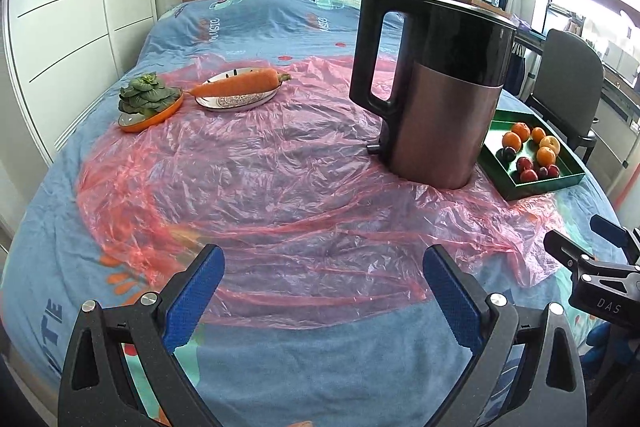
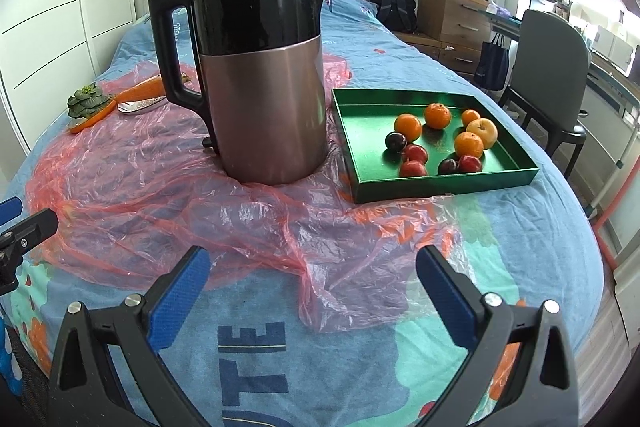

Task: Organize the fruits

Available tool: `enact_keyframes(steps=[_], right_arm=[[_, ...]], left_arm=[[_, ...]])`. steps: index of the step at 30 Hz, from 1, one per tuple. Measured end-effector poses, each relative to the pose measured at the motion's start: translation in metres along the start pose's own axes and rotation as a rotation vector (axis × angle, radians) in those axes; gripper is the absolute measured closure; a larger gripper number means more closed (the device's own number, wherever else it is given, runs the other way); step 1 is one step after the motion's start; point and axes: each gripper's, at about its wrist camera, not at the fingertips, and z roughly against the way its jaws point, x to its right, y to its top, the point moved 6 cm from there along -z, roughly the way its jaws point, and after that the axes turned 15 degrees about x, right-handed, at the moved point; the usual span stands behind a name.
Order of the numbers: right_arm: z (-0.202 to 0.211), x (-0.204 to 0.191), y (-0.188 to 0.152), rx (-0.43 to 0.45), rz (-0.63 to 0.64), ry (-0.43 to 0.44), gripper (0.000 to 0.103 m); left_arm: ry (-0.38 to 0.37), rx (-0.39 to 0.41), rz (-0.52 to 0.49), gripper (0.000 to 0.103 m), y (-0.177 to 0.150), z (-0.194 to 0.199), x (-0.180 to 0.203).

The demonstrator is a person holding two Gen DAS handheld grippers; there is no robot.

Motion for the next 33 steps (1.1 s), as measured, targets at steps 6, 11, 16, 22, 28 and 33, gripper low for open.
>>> enact_keyframes(steps=[6,11,16,22,28,33], right_arm=[[0.005,0.001,0.004,0.010,0.005,-0.006,0.000],[0.007,0.004,0.006,0.015,0.004,-0.009,0.000],[0.007,0.003,0.006,0.015,0.007,-0.007,0.000],[0.005,-0.002,0.005,0.008,0.030,0.009,0.000],[0.004,-0.004,0.011,0.015,0.052,0.015,0.000],[0.005,-0.003,0.020,0.033,0.063,0.012,0.000]], left_arm=[[0.000,0.006,0.002,0.005,0.002,0.003,-0.001],[0.012,0.014,0.001,0.005,0.002,0.006,-0.003],[0.016,0.010,0.006,0.005,0.001,0.006,-0.006],[0.021,0.002,0.008,0.005,-0.001,0.005,-0.011],[0.029,0.006,0.013,0.005,0.001,0.005,-0.015],[0.028,0.010,0.025,0.005,0.003,0.005,-0.017]])
